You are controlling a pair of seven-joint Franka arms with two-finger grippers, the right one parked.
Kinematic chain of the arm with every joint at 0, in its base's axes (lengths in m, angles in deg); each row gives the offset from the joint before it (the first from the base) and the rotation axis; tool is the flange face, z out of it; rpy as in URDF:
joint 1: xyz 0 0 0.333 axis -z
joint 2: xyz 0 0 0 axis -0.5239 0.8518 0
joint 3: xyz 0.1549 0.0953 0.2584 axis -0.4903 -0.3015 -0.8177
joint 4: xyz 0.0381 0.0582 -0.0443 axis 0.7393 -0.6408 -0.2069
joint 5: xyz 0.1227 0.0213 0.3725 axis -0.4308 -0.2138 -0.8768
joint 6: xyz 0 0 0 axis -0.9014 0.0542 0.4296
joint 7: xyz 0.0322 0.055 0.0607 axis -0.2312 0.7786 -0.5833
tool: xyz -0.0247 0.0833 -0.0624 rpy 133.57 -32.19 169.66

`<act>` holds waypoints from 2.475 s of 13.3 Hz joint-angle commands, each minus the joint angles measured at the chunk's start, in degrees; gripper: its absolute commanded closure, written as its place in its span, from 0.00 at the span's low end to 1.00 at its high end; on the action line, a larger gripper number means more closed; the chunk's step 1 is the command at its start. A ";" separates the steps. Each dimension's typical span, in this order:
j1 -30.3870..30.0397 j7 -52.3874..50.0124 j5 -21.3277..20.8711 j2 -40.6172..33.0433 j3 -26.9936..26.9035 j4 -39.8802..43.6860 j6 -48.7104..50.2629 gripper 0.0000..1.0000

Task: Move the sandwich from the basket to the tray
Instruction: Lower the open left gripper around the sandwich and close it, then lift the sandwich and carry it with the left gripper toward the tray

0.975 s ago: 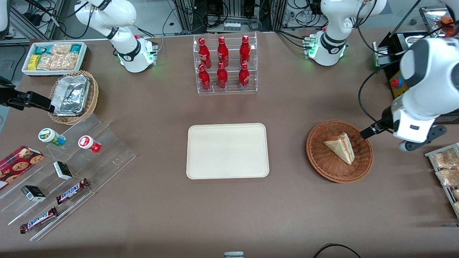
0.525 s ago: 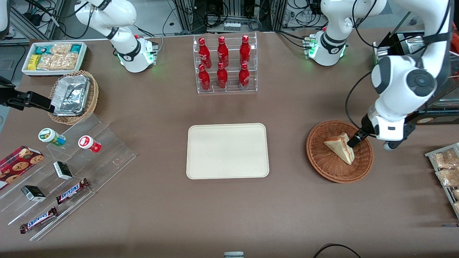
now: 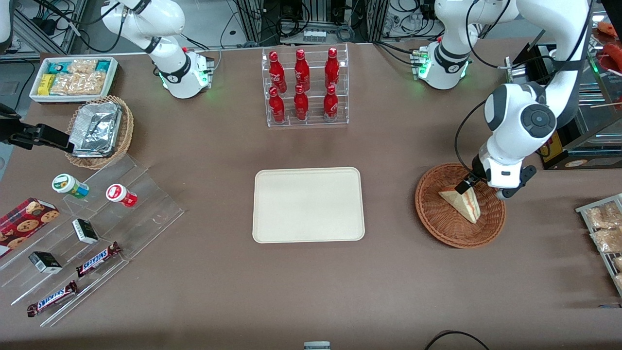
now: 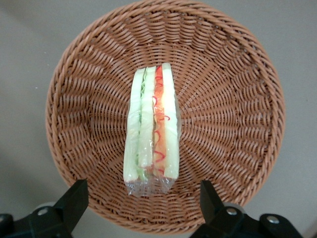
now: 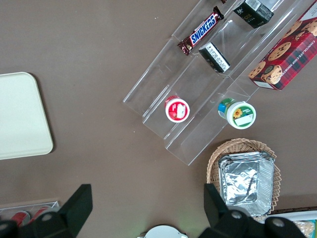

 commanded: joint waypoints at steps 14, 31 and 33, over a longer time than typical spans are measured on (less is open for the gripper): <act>-0.03 -2.56 -1.07 6.75 -1.32 0.36 -7.31 1.00; 23.24 -7.30 -2.57 14.11 7.20 44.98 37.17 1.00; 27.46 -7.92 -1.08 20.09 7.11 51.92 37.17 1.00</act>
